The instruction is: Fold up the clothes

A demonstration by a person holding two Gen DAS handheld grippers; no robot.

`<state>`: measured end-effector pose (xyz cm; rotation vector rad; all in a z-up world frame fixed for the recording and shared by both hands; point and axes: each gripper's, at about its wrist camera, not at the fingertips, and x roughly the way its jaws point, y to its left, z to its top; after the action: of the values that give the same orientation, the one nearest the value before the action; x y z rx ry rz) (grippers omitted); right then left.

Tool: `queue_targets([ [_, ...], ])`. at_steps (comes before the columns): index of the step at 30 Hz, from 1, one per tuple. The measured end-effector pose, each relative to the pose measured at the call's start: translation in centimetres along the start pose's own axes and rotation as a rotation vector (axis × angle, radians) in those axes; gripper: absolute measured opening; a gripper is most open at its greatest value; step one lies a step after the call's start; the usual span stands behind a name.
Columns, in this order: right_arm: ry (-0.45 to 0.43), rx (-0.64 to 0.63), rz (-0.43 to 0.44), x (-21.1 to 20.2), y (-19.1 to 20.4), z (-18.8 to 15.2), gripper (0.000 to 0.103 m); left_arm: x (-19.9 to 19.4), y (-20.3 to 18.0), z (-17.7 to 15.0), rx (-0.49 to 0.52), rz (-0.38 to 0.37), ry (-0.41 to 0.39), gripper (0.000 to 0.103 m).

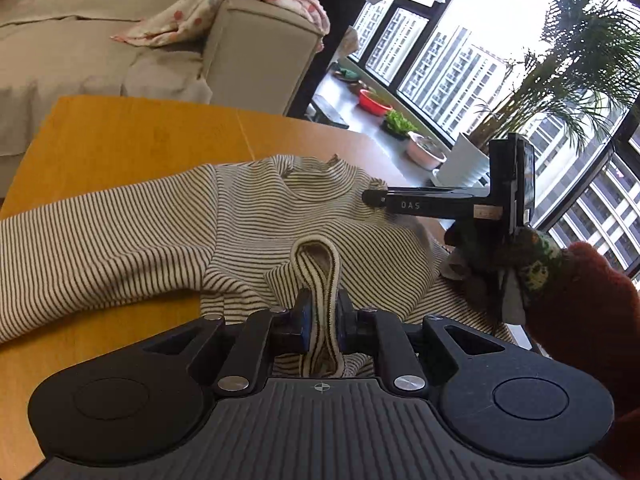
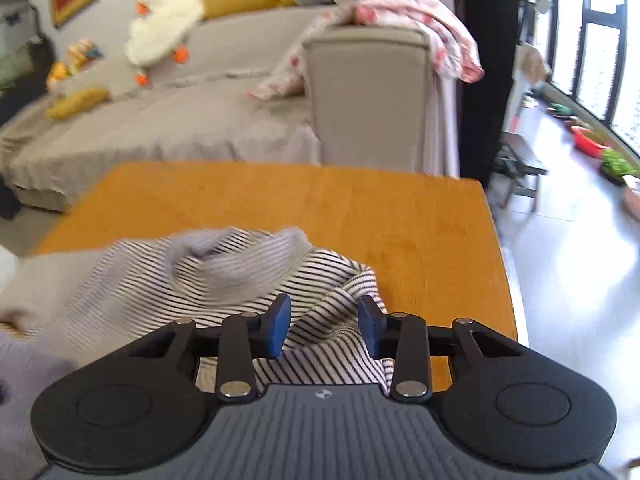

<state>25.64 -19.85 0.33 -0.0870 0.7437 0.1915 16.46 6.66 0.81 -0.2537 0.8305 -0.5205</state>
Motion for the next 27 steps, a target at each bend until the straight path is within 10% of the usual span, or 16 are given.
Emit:
queue_targets([
  [3, -0.059, -0.034, -0.028, -0.9, -0.4, -0.4, 0.014, -0.1, 0.1, 0.9, 0.01, 0.012, -0.033, 0.014],
  [11, -0.085, 0.04, -0.205, -3.0, -5.9, -3.1, 0.005, 1.9, 1.8, 5.4, 0.067, 0.152, -0.148, 0.014],
  [15, -0.073, 0.109, -0.118, -3.9, -7.8, -4.3, 0.009, 3.8, 3.0, 5.1, 0.07, 0.192, -0.095, 0.014],
  [19, -0.151, -0.003, 0.082, -6.8, -5.2, -3.0, 0.051, 3.5, 4.1, 4.6, 0.042, 0.198, -0.079, 0.014],
  [27, -0.155, -0.037, 0.213, -7.0, 0.0, -4.0, 0.042, 4.0, 1.5, 7.7, 0.107, 0.179, -0.133, 0.013],
])
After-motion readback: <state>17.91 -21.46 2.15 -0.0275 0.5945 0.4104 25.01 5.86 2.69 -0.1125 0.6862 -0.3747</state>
